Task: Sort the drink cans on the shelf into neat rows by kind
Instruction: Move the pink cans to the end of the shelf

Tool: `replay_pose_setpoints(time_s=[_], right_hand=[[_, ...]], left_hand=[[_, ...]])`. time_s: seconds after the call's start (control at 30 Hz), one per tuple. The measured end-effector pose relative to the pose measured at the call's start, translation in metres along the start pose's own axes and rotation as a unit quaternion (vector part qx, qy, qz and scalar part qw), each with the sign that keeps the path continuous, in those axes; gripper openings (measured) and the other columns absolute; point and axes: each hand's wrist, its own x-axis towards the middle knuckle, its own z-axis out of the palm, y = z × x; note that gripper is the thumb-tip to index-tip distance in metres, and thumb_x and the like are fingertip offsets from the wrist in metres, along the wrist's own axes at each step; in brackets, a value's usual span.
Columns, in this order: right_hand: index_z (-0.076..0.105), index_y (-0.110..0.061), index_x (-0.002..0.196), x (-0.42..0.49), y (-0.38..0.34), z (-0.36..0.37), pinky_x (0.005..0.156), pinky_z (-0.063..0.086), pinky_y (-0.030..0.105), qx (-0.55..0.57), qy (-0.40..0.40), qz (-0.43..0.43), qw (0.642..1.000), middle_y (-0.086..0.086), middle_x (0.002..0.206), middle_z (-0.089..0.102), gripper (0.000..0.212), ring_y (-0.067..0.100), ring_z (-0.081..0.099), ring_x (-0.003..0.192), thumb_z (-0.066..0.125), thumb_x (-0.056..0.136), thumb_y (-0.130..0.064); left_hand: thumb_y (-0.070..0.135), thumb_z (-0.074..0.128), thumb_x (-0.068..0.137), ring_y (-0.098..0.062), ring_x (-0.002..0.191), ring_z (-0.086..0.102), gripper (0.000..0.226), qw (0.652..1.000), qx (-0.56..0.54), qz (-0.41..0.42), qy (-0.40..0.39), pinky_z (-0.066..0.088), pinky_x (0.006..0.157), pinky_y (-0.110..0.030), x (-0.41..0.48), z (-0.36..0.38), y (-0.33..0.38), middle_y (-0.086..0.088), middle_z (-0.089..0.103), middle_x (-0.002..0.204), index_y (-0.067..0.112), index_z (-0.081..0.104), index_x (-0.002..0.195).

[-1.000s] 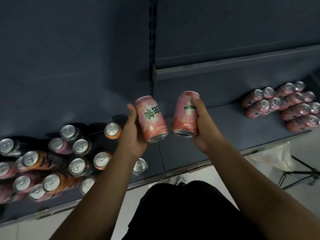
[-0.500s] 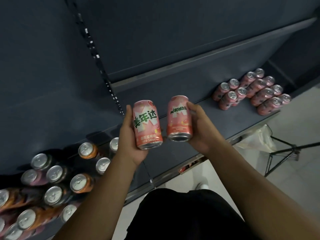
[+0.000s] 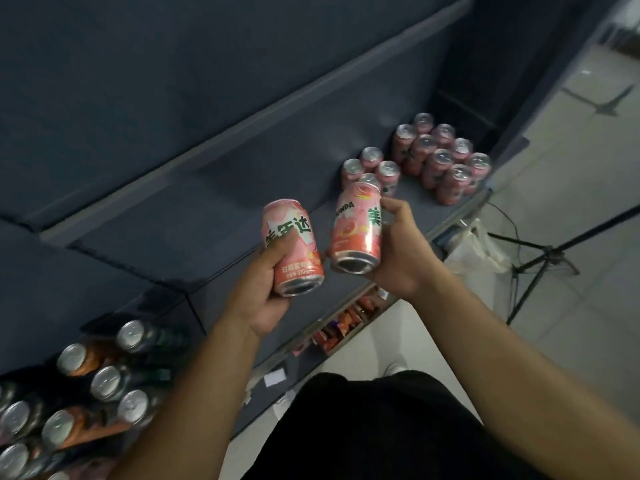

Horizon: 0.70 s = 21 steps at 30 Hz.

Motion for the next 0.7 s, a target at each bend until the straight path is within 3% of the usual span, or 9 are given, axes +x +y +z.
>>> replay_pose_setpoints(time_s=[0.07, 0.13, 0.2, 0.23, 0.33, 0.43, 0.57, 0.63, 0.7], right_hand=[[0.059, -0.005, 0.133, -0.008, -0.023, -0.029, 0.110, 0.046, 0.051, -0.005, 0.010, -0.018, 1.000, 0.015, 0.118, 0.068, 0.060, 0.031, 0.063, 0.112, 0.042, 0.100, -0.053], [0.060, -0.011, 0.130, -0.013, -0.041, -0.053, 0.100, 0.054, 0.047, -0.023, 0.027, -0.047, 0.998, 0.010, 0.120, 0.072, 0.052, 0.027, 0.069, 0.111, 0.049, 0.101, -0.052], [0.056, -0.010, 0.134, -0.017, -0.055, -0.075, 0.087, 0.060, 0.045, -0.028, 0.063, -0.083, 0.994, 0.011, 0.118, 0.074, 0.056, 0.027, 0.073, 0.107, 0.060, 0.097, -0.052], [0.059, -0.009, 0.132, -0.018, -0.060, -0.085, 0.083, 0.061, 0.044, -0.029, 0.078, -0.093, 0.992, 0.011, 0.115, 0.076, 0.056, 0.026, 0.074, 0.103, 0.063, 0.094, -0.051], [0.069, -0.011, 0.114, -0.019, -0.072, -0.111, 0.082, 0.061, 0.042, -0.028, 0.097, -0.101, 0.990, 0.009, 0.106, 0.078, 0.046, 0.024, 0.074, 0.097, 0.063, 0.093, -0.051], [0.067, -0.009, 0.115, -0.012, -0.080, -0.124, 0.080, 0.061, 0.040, -0.024, 0.104, -0.102, 0.989, 0.010, 0.105, 0.077, 0.040, 0.024, 0.074, 0.093, 0.064, 0.096, -0.044], [0.063, -0.009, 0.111, 0.006, -0.090, -0.130, 0.078, 0.060, 0.040, -0.048, 0.121, -0.105, 0.986, 0.011, 0.098, 0.072, 0.026, 0.022, 0.071, 0.081, 0.073, 0.092, -0.024], [0.061, -0.010, 0.112, 0.019, -0.099, -0.129, 0.081, 0.061, 0.041, -0.071, 0.142, -0.111, 0.981, 0.010, 0.097, 0.073, 0.028, 0.022, 0.072, 0.082, 0.075, 0.090, -0.020], [0.059, -0.013, 0.110, 0.035, -0.112, -0.127, 0.074, 0.062, 0.035, -0.099, 0.160, -0.119, 0.975, 0.008, 0.096, 0.072, 0.026, 0.020, 0.071, 0.082, 0.075, 0.090, -0.019]], left_hand=[[0.041, 0.104, 0.026, -0.023, 0.082, 0.075, 0.108, 1.000, 0.007, -0.004, -0.008, 0.061, 0.081, -0.043, 0.009, 0.035, -0.014, -0.010, 0.076, 0.096, 0.010, 0.063, 0.120], [0.039, 0.099, 0.047, -0.022, 0.079, 0.074, 0.082, 1.000, 0.021, -0.007, -0.015, 0.062, 0.077, -0.043, 0.017, 0.065, -0.026, -0.009, 0.074, 0.093, 0.012, 0.064, 0.116], [0.036, 0.081, 0.072, -0.023, 0.079, 0.070, 0.050, 0.999, 0.046, -0.017, -0.010, 0.060, 0.077, -0.045, 0.024, 0.092, -0.035, -0.008, 0.071, 0.090, 0.014, 0.065, 0.113], [0.037, 0.073, 0.075, -0.024, 0.079, 0.068, 0.045, 0.998, 0.060, -0.021, -0.004, 0.058, 0.078, -0.045, 0.028, 0.104, -0.038, -0.007, 0.071, 0.087, 0.014, 0.065, 0.113], [0.043, 0.077, 0.073, -0.026, 0.082, 0.067, 0.054, 0.994, 0.109, -0.023, 0.001, 0.057, 0.075, -0.043, 0.043, 0.129, -0.045, -0.005, 0.071, 0.088, 0.015, 0.066, 0.118], [0.046, 0.084, 0.064, -0.026, 0.086, 0.070, 0.074, 0.991, 0.133, -0.017, -0.007, 0.061, 0.075, -0.044, 0.059, 0.140, -0.049, -0.008, 0.071, 0.096, 0.015, 0.063, 0.128], [0.022, 0.077, 0.072, -0.018, 0.075, 0.072, 0.055, 0.990, 0.129, -0.014, -0.058, 0.063, 0.066, -0.037, 0.084, 0.148, -0.050, -0.007, 0.071, 0.091, 0.011, 0.060, 0.124], [0.015, 0.075, 0.072, -0.016, 0.074, 0.072, 0.054, 0.988, 0.137, -0.004, -0.071, 0.061, 0.062, -0.034, 0.101, 0.149, -0.049, -0.005, 0.071, 0.089, 0.010, 0.060, 0.123], [0.013, 0.078, 0.071, -0.014, 0.076, 0.071, 0.055, 0.985, 0.145, -0.002, -0.091, 0.060, 0.061, -0.032, 0.123, 0.149, -0.046, -0.003, 0.071, 0.091, 0.012, 0.060, 0.123]])
